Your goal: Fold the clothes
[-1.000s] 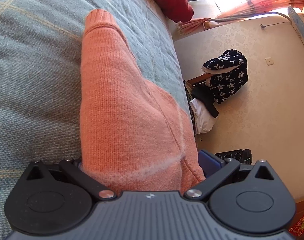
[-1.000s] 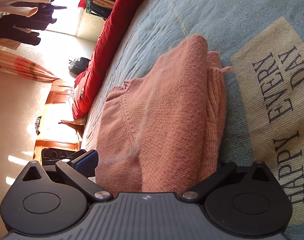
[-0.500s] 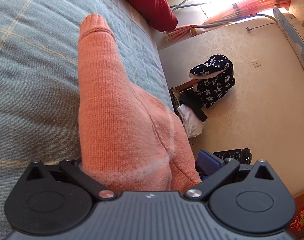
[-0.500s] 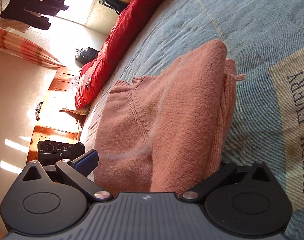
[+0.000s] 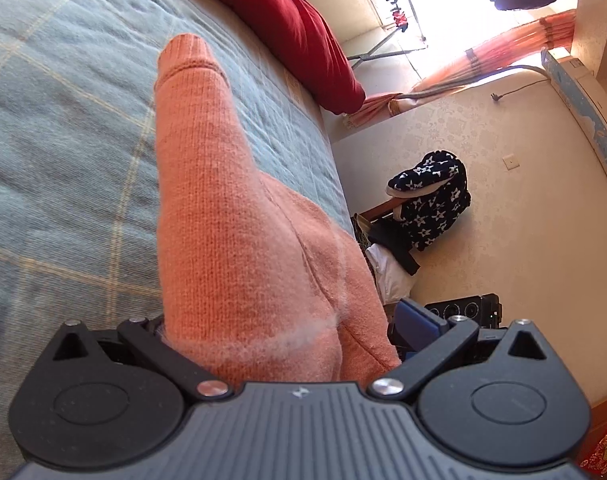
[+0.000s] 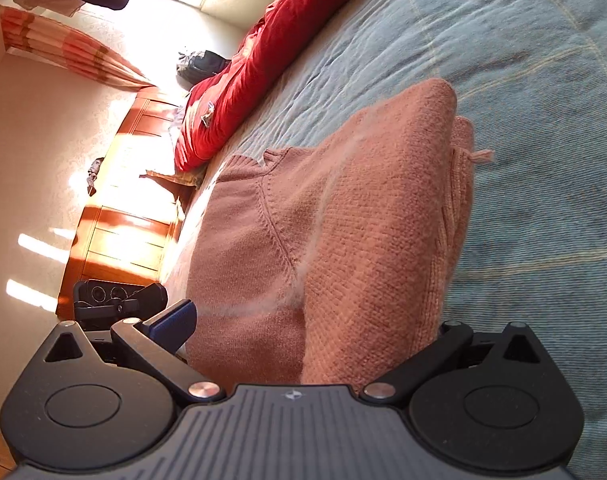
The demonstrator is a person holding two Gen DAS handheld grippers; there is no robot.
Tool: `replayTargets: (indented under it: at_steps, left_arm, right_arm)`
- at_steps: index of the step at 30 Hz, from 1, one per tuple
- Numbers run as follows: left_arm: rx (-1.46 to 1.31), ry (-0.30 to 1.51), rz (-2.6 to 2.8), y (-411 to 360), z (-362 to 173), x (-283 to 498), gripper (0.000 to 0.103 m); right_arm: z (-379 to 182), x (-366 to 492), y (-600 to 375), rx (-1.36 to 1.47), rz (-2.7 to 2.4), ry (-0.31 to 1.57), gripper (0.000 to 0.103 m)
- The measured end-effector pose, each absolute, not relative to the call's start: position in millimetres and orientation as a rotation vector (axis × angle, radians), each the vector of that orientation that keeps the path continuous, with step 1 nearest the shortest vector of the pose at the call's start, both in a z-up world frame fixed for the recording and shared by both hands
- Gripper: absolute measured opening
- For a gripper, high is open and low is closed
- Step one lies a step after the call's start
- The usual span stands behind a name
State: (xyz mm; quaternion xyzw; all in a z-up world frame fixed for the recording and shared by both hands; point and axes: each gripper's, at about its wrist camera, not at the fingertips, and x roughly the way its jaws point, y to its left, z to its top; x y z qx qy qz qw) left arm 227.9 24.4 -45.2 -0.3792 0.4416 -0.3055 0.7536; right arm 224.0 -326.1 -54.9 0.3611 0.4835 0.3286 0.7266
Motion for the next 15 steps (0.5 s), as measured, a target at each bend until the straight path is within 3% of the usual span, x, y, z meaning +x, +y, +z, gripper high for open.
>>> replayTargets:
  at_steps: [15]
  left_arm:
    - [-0.894,0.852,-0.511,186,-34,209,0.101]
  right_arm:
    - [-34,261,-159,0.715,0.869,1.088,0.103]
